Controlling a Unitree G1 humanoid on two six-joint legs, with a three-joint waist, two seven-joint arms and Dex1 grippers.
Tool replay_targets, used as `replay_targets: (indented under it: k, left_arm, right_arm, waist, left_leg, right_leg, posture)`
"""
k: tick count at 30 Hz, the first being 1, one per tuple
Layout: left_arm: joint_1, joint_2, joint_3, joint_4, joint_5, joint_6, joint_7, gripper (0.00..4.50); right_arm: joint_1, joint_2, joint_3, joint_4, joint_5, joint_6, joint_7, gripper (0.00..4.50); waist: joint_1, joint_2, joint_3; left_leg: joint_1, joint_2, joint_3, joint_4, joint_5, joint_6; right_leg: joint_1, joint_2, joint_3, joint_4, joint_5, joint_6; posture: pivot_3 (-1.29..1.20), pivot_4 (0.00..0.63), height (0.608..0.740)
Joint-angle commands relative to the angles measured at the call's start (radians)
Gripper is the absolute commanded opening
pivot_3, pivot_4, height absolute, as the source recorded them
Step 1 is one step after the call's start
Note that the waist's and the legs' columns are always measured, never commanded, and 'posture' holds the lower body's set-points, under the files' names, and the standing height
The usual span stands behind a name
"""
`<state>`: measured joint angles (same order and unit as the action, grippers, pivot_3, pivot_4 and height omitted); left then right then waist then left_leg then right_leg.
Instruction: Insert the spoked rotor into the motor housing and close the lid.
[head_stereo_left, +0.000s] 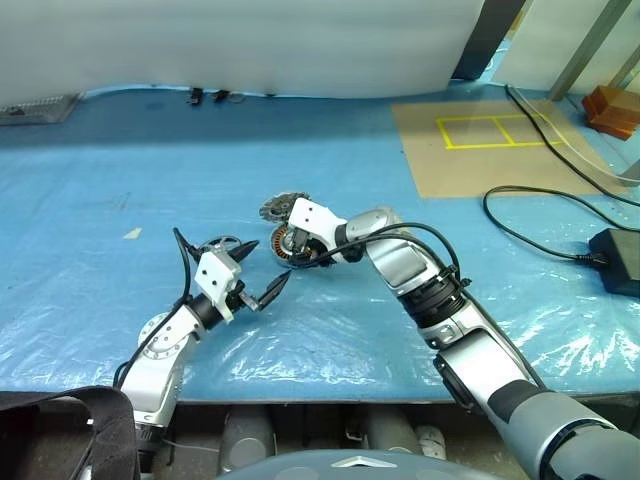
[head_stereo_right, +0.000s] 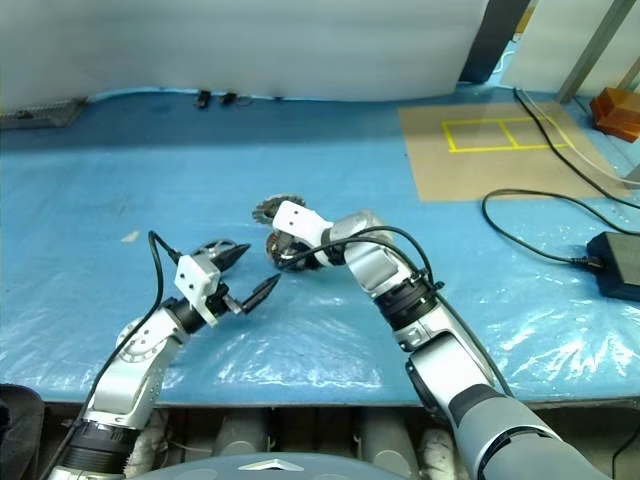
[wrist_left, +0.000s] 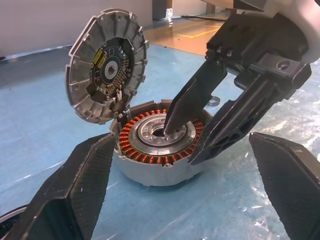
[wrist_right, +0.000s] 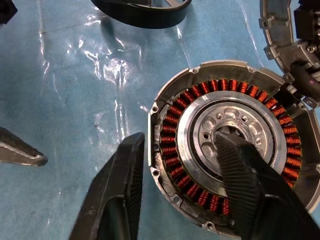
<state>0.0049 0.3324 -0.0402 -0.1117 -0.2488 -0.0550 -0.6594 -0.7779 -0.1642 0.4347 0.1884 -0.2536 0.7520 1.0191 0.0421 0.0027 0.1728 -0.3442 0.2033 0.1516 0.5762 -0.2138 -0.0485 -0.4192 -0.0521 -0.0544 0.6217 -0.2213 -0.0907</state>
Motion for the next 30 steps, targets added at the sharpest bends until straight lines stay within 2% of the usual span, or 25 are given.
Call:
replay_targets:
  k: [1,3,8,11,13,17,22,25,30]
  left_arm:
    - [-0.011,0.001,-0.003,-0.001,-0.007,-0.007,-0.011,4.5]
    - [-0.016,0.002,-0.001,0.008,-0.01,-0.007,-0.015,4.5]
    - [-0.028,0.006,0.002,0.022,-0.014,-0.009,-0.029,4.5]
    - [-0.044,0.006,0.004,0.034,-0.025,-0.011,-0.045,4.5]
    - [-0.051,0.004,0.004,0.04,-0.027,-0.011,-0.05,4.5]
    - [-0.071,0.002,0.001,0.056,-0.034,-0.018,-0.071,4.5]
    - [-0.086,-0.005,-0.002,0.077,-0.036,-0.027,-0.086,4.5]
    - [-0.094,-0.012,-0.006,0.084,-0.038,-0.03,-0.095,4.5]
    - [-0.104,-0.019,-0.006,0.094,-0.036,-0.034,-0.103,4.5]
  right_arm:
    - [0.04,-0.013,-0.011,-0.015,0.043,0.006,-0.025,3.61]
    - [0.048,-0.027,-0.046,-0.065,0.075,0.0,-0.039,4.25]
    - [0.086,-0.054,-0.131,-0.186,0.17,-0.036,-0.066,4.25]
    - [0.15,-0.029,-0.25,-0.298,0.302,-0.091,-0.079,4.25]
    - [0.172,-0.037,-0.266,-0.316,0.322,-0.127,-0.095,4.25]
    - [0.242,-0.1,-0.348,-0.284,0.361,-0.153,-0.136,4.25]
    - [0.278,-0.167,-0.392,-0.121,0.311,-0.245,-0.267,4.25]
    - [0.272,-0.171,-0.421,-0.035,0.328,-0.266,-0.313,4.25]
    - [0.264,-0.164,-0.407,0.031,0.342,-0.303,-0.301,4.25]
  waist:
    - [0.0,0.0,0.0]
    - [0.0,0.0,0.0]
    - [0.003,-0.001,0.001]
    - [0.002,-0.001,0.001]
    - [-0.001,-0.001,0.001]
    - [0.002,-0.001,0.001]
    - [0.003,-0.001,0.001]
    - [-0.003,-0.001,0.001]
    - [-0.002,-0.001,0.001]
  left_leg:
    - [0.0,0.0,0.0,0.0,0.0,0.0]
    - [0.0,0.0,0.0,0.0,0.0,0.0]
    - [-0.001,-0.001,-0.001,0.0,0.0,-0.001]
    - [-0.004,-0.001,-0.001,-0.001,0.001,-0.001]
    - [-0.005,-0.001,-0.001,-0.002,0.001,-0.001]
    - [-0.005,-0.001,0.0,-0.002,0.001,-0.001]
    - [-0.005,-0.002,0.0,-0.001,0.001,-0.001]
    - [-0.005,-0.002,0.0,-0.002,0.001,-0.001]
    - [-0.005,-0.002,0.0,-0.003,0.001,-0.001]
  right_leg:
    - [0.0,0.0,0.0,0.0,0.0,0.0]
    - [0.0,0.0,0.0,0.0,0.0,0.0]
    - [-0.002,0.0,0.0,-0.002,0.001,0.002]
    - [-0.003,0.0,0.0,-0.003,0.001,0.002]
    - [-0.004,0.0,0.0,-0.003,0.001,0.002]
    - [-0.003,0.0,0.0,-0.003,0.001,0.002]
    - [-0.003,0.0,0.0,-0.003,0.001,0.002]
    - [-0.003,0.0,0.0,-0.003,0.001,0.002]
    - [-0.003,0.001,0.0,-0.004,0.001,0.002]
  posture:
    - [0.0,0.15,0.74]
    - [0.0,0.15,0.74]
    - [0.0,0.15,0.74]
    - [0.0,0.15,0.74]
    - [0.0,0.15,0.74]
    - [0.0,0.15,0.74]
    - [0.0,0.15,0.74]
    - [0.0,0.15,0.74]
    - [0.0,0.15,0.74]
